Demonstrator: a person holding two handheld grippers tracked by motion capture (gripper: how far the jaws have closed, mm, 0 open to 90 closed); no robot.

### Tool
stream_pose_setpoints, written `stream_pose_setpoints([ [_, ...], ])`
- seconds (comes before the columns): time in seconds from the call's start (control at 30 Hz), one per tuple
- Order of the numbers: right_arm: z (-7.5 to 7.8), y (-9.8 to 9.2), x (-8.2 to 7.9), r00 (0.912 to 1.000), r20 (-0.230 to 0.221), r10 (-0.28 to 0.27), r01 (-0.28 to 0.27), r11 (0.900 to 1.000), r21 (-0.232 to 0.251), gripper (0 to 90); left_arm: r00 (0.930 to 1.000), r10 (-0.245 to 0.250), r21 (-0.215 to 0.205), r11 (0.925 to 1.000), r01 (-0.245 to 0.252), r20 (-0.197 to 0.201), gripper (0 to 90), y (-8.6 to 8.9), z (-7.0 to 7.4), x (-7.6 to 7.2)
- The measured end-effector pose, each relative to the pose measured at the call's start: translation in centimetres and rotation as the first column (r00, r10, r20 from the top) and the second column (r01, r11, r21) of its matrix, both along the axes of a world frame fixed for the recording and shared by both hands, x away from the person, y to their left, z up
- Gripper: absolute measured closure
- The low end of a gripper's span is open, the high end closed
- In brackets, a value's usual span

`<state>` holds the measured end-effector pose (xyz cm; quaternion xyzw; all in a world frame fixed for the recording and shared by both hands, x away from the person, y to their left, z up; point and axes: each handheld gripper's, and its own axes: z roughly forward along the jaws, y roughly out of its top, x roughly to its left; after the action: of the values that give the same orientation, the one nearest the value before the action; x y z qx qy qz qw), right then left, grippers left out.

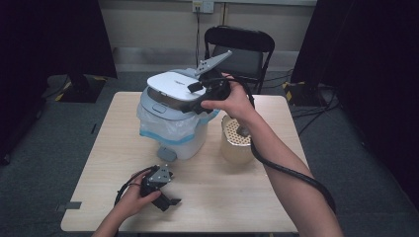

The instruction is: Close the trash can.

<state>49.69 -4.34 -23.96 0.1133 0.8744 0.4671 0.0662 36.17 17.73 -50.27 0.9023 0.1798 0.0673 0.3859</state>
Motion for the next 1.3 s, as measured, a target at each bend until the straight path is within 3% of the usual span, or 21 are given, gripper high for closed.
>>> stream_pose_setpoints([
  [0.2,-0.3,0.1,-0.1,0.9993,-0.027,0.025,-0.025,1.0,0.0,22.3,1.0,0.0,0.0,1.0,0.0,0.0,0.0,0.0,0.0,0.0],
  [0.27,-0.4,0.1,-0.1,0.9985,-0.04,0.038,-0.038,0.999,0.007,30.9,1.0,0.0,0.0,1.0,0.0,-0.001,0.0,0.0,0.0,0.0],
  [0.37,-0.6,0.1,0.0,0.9972,-0.061,0.044,-0.043,0.999,0.021,35.2,1.0,-0.003,0.003,1.0,0.003,0.001,0.0,0.0,0.0,0.0],
  [0.5,-0.7,0.1,0.4,0.9942,-0.091,0.057,-0.054,0.998,0.036,48.0,1.0,0.0,0.0,1.0,0.0,0.0,0.0,0.0,0.0,0.0],
  [0.63,-0.8,0.2,0.8,0.9924,-0.108,0.059,-0.057,0.998,0.017,58.8,1.0,0.0,0.0,1.0,0.0,0.0,0.0,0.0,0.0,0.0],
  [1.03,-1.3,1.0,1.8,0.9966,-0.083,0.0,0.0,1.0,-0.004,82.1,1.0,0.0,0.0,1.0,0.0,0.0,0.0,0.0,0.0,0.0],
  [1.3,-1.6,1.2,2.3,0.9955,-0.092,-0.023,0.024,1.0,0.017,88.6,1.0,0.001,0.0,1.0,-0.001,0.0,0.0,0.0,0.0,0.0],
])
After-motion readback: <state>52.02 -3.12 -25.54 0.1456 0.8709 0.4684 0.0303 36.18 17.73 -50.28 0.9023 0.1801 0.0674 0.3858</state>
